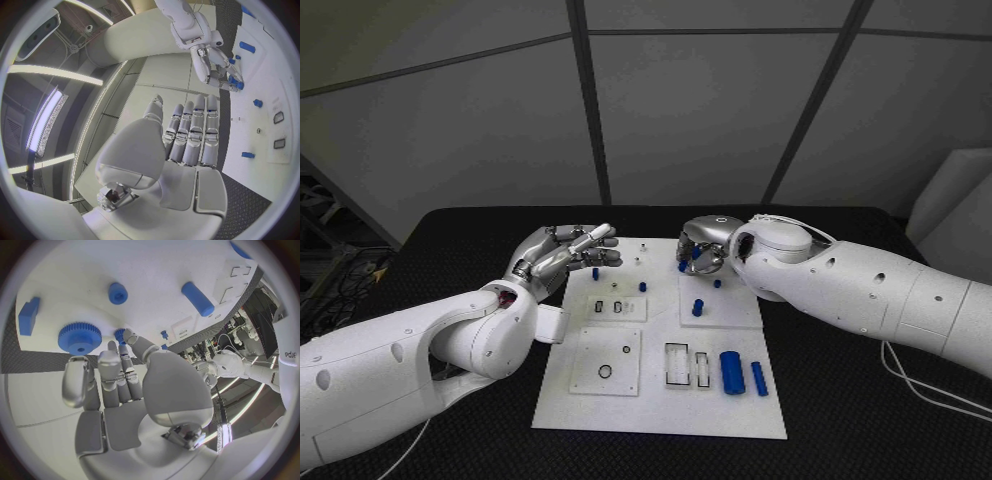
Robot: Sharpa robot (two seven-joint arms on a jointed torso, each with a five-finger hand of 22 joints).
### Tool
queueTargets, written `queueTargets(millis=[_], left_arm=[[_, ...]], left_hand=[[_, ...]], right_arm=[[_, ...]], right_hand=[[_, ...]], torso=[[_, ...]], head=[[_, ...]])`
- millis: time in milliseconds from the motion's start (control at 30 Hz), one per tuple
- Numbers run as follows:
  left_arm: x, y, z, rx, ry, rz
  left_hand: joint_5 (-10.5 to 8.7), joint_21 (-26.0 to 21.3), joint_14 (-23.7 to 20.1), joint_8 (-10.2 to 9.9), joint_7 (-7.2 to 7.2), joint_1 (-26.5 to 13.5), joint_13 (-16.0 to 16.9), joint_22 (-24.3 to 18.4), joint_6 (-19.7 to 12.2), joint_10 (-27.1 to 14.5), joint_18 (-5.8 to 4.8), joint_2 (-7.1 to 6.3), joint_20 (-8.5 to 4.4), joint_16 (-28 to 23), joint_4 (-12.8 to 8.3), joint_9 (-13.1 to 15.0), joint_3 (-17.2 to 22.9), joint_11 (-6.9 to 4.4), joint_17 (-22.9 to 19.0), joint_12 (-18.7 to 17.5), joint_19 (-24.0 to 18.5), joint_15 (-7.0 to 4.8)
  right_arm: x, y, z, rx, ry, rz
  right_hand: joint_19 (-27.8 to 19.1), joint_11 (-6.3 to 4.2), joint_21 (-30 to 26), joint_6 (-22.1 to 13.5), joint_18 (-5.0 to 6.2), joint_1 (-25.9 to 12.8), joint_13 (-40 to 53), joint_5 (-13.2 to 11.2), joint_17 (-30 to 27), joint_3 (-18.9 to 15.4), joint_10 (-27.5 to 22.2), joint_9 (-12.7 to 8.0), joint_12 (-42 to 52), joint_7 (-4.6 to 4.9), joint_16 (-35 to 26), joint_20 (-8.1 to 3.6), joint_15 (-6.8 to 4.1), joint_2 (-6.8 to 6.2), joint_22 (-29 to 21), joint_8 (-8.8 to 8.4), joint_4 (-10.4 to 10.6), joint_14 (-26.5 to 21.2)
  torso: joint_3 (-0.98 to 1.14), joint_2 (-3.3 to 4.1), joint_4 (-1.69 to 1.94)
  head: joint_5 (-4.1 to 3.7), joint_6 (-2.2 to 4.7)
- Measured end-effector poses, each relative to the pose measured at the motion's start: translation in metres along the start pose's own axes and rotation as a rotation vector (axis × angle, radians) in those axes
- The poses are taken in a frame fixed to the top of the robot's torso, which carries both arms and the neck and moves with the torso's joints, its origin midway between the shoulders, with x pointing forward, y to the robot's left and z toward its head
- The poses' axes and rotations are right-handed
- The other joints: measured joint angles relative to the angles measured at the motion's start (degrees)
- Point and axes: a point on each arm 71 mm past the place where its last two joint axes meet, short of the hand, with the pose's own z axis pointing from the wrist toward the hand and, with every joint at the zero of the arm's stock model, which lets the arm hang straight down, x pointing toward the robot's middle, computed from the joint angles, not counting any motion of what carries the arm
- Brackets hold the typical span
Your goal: Assemble the parts on the task board
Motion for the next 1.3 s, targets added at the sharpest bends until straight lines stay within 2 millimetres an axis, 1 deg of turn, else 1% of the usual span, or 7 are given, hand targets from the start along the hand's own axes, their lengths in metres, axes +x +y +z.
queueTargets(millis=[67, 400, 433, 500, 700, 967, 1300], left_arm=[[0.0, 0.0, 0.0, -0.001, 0.001, 0.0], [-0.001, 0.0, 0.0, -0.005, 0.003, -0.001], [-0.001, 0.0, 0.0, -0.005, 0.003, -0.001], [-0.001, 0.0, 0.0, -0.005, 0.003, -0.001], [-0.002, 0.0, 0.0, -0.007, 0.002, 0.0], [-0.003, 0.0, 0.0, -0.008, 0.001, 0.001], [-0.004, 0.0, 0.001, -0.01, 0.0, 0.002]], left_hand=[[0.0, 0.0, 0.0, 0.0, 0.0, 0.0, 0.0, 0.0, 0.0, 0.0, 0.0, 0.0, 0.0, 0.0, 0.0, 0.0, 0.0, 0.0, 0.0, 0.0, 0.0, 0.0], [0.0, 0.0, 0.0, 0.0, 0.0, 0.0, -0.1, 0.0, 0.0, 0.0, 0.0, 0.0, 0.0, 0.0, 0.0, 0.0, 0.0, 0.0, 0.0, -0.2, 0.0, 0.0], [0.0, 0.0, 0.0, 0.0, 0.0, 0.0, -0.1, 0.0, 0.0, 0.0, 0.0, 0.0, 0.0, 0.0, 0.0, 0.0, 0.0, 0.0, 0.0, -0.2, 0.0, 0.0], [0.0, 0.0, 0.0, 0.0, 0.0, 0.0, -0.1, 0.0, 0.0, 0.0, 0.0, 0.0, 0.0, 0.0, 0.0, 0.0, 0.0, 0.0, 0.0, -0.2, 0.0, 0.0], [0.0, 0.0, 0.0, 0.0, 0.0, -0.2, 0.0, 0.0, 0.0, 0.0, 0.0, 0.19, 0.0, 0.0, 0.0, 0.0, 0.0, 0.0, 0.1, -0.2, 0.0, 0.0], [0.0, 0.0, 0.0, 0.0, 0.0, -0.2, 0.0, 0.0, 0.0, 0.0, 0.0, 0.24, 0.0, 0.0, 0.0, 0.0, 0.0, 0.01, 0.0, -0.2, 0.0, 0.0], [0.0, 0.0, 0.0, 0.0, 0.0, -0.2, 0.0, 0.0, 0.0, 0.0, 0.0, 0.24, 0.0, 0.0, 0.0, 0.0, 0.0, 0.01, 0.0, -0.2, 0.0, 0.0]], right_arm=[[0.0, 0.001, 0.001, -0.001, 0.002, -0.001], [0.0, 0.002, 0.003, -0.001, 0.001, -0.007], [0.0, 0.003, 0.003, 0.0, 0.001, -0.009], [0.0, 0.002, 0.003, 0.002, -0.003, -0.011], [-0.003, 0.003, 0.002, 0.002, -0.041, -0.018], [-0.009, 0.009, 0.002, -0.014, -0.126, -0.01], [-0.018, 0.016, 0.018, -0.014, -0.224, 0.0]], right_hand=[[0.3, -0.07, 0.4, 0.5, -0.87, 0.1, 0.0, 0.0, 0.6, 0.3, 0.6, 0.1, 0.0, -0.25, 0.7, 0.04, 0.0, 0.29, 0.7, 0.0, 0.3, 0.0], [2.0, -1.08, 2.2, 2.8, -0.86, -0.8, 0.4, 0.0, 2.9, 1.9, 4.0, 0.5, 0.0, -1.14, 3.3, -0.57, -0.01, 1.49, 3.7, 0.29, 1.6, 0.0], [2.3, -1.19, 2.5, 3.2, -0.89, -0.5, 0.4, 0.0, 3.1, 2.0, 4.4, 0.6, 0.0, -1.26, 3.6, -0.71, -0.15, 1.78, 3.7, 0.46, 1.7, 0.1], [2.7, -1.58, 2.9, 3.7, -1.75, -0.3, 0.6, 0.0, 3.4, 2.2, 5.2, 0.8, 0.0, -1.52, 3.7, -1.1, -0.54, 2.01, 3.7, 0.49, 1.9, 0.1], [3.2, -2.01, 3.4, 4.7, -1.76, 0.3, 0.9, 0.0, 3.8, 2.5, 6.6, 1.2, 0.0, -1.99, 4.6, -1.19, -0.94, 2.6, 3.7, 0.55, 2.1, 0.1], [3.4, -1.99, 3.5, 4.9, -1.75, 0.5, 1.0, -0.1, 4.0, 2.7, 7.0, 1.4, 0.0, -1.83, 4.6, -1.39, -0.94, 2.82, 3.7, 0.71, 1.9, 0.1], [3.4, -1.99, 3.5, 4.9, -1.74, 0.6, 0.9, 0.0, 4.0, 2.8, 7.0, 1.4, 0.0, -1.82, 4.8, -1.38, -0.94, 2.89, 3.7, 0.7, 1.8, 0.1]], torso=[[0.03, 0.03, 0.0], [0.03, 0.08, 0.0], [0.03, 0.08, 0.0], [0.03, 0.09, 0.0], [0.03, 0.11, -0.05], [0.0, 0.12, -0.04], [-0.02, 0.3, 0.11]], head=[[0.0, -0.11], [0.07, -0.38], [0.07, -0.38], [0.11, -0.42], [0.15, -0.4], [0.31, 0.04], [0.55, 0.52]])
